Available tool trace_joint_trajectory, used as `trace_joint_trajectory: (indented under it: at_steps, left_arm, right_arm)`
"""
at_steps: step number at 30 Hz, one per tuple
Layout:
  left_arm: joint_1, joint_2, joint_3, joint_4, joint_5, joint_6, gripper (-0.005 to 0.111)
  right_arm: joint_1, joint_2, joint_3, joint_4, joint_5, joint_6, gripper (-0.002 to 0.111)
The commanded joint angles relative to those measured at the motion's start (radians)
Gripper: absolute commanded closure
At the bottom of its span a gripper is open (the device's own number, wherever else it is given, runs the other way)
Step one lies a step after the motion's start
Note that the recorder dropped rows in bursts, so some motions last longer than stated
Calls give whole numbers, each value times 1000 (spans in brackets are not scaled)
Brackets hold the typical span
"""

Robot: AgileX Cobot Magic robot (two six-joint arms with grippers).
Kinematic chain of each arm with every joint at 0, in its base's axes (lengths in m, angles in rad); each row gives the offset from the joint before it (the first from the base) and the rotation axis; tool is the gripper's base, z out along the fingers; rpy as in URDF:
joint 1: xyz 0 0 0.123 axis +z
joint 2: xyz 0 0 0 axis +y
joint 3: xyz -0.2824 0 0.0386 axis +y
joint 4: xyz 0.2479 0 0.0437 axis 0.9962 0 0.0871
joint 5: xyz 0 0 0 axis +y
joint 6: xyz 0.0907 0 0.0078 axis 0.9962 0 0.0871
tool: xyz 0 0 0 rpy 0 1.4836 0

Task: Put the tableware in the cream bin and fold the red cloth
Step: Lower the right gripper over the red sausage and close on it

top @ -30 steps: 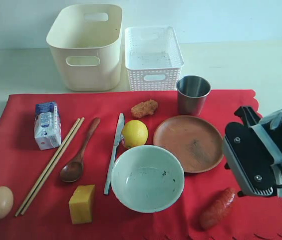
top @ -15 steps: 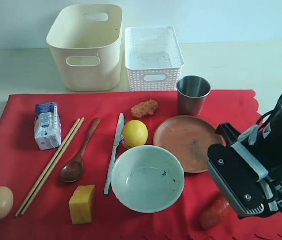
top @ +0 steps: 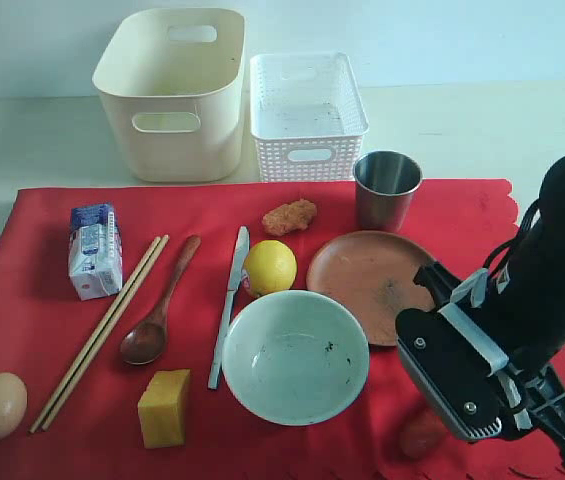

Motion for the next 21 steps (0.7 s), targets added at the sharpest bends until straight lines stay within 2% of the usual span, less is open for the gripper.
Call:
trace_joint_trajectory:
  at_steps: [1, 8, 12, 14, 17, 19, 21]
  left_arm:
    - [-3, -6, 2, -3, -2, 4, 107]
    - [-3, -6, 2, -3, -2, 4, 107]
    - [-3, -6, 2, -3, -2, 4, 107]
    - [-3, -6, 2, -3, -2, 4, 107]
    - [-3, -6, 2, -3, -2, 4, 107]
    - [-3, -6, 2, -3, -2, 4, 107]
    - [-3, -6, 2, -3, -2, 4, 107]
  right_arm:
    - [1, 27, -5, 0, -17, 0, 47]
    - [1, 86, -5, 0, -17, 17, 48]
    - [1, 99, -5, 9, -36, 19, 57]
    - [1, 99, -5, 18, -36, 19, 67]
    - [1, 99, -5, 18, -36, 82, 91]
    - [1, 92, -5, 18, -36, 145, 102]
    - [1, 80, -5, 18, -36, 151, 108]
